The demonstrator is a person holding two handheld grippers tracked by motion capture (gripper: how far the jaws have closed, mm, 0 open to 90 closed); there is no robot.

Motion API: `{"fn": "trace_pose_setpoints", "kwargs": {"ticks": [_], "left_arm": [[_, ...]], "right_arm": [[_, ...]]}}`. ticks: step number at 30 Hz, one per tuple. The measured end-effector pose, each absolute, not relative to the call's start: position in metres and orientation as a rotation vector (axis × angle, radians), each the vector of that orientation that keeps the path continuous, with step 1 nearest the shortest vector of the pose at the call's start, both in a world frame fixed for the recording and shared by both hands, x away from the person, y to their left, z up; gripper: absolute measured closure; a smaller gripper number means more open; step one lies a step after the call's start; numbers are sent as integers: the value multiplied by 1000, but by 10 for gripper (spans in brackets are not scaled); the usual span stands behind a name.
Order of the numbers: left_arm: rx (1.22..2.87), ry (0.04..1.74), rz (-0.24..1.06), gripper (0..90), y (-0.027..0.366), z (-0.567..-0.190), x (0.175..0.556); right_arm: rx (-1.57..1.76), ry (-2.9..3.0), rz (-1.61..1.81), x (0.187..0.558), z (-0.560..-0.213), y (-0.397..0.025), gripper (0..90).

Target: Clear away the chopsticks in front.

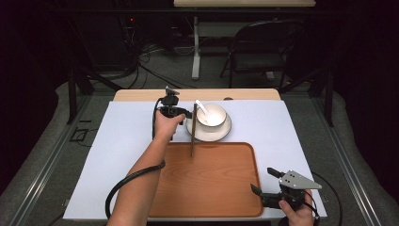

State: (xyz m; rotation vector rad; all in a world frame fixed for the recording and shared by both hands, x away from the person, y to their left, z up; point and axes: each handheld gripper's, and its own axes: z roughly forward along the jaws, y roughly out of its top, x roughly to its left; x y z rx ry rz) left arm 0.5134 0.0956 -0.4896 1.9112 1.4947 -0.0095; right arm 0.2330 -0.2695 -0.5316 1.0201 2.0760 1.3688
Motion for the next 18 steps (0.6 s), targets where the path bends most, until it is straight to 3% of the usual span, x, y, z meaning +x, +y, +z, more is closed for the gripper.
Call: {"fn": "trace_pose_setpoints", "kwargs": {"ticks": [6, 18], "left_arm": [[1912, 1537, -73, 715, 92, -499, 516], [1922, 1590, -131, 764, 85, -508, 519]], "right_arm": [[1021, 2076, 1367, 233, -532, -270, 148], [1019, 2073, 1371, 233, -532, -270, 148]]}}
